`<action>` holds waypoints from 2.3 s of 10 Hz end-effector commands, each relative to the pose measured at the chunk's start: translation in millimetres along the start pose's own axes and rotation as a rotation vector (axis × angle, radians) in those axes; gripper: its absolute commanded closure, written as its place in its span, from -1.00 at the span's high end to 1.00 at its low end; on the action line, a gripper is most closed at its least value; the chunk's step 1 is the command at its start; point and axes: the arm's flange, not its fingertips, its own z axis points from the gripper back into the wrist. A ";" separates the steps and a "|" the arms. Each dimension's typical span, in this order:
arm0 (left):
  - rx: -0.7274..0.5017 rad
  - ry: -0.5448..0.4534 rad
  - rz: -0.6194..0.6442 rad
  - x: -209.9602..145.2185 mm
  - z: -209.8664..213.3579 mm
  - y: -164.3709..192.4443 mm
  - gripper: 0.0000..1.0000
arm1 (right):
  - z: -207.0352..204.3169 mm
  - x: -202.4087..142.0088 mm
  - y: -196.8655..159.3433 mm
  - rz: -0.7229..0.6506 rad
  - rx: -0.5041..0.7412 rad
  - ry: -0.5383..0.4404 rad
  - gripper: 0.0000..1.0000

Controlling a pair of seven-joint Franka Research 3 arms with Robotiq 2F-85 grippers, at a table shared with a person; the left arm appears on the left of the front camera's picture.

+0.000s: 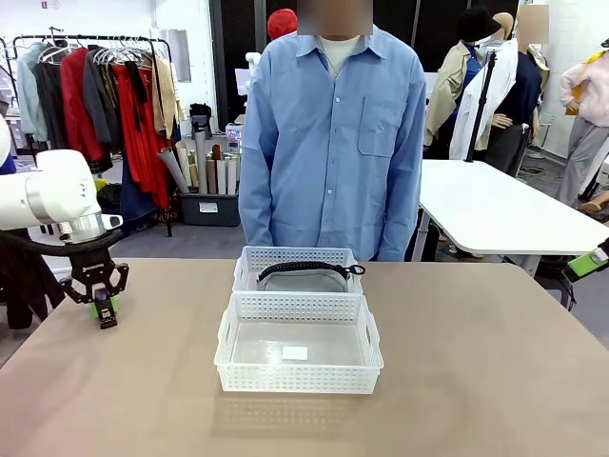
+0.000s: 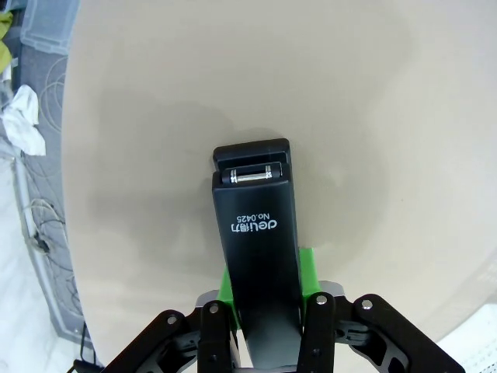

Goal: Distribute items into two baskets.
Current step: Pick up the Stapler that the person points to.

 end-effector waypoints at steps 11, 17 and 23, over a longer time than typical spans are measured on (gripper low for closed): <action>0.031 -0.076 -0.327 -137.8 103.7 8.1 -1.00 | 0.4 0.2 0.3 0.006 0.006 -0.006 1.00; 0.034 -0.111 -0.711 -188.3 158.3 20.3 -1.00 | 0.4 0.2 0.3 0.006 0.006 -0.006 1.00; 0.024 -0.081 -1.070 -178.3 201.6 17.4 -1.00 | 0.4 0.2 0.3 0.006 0.006 -0.006 1.00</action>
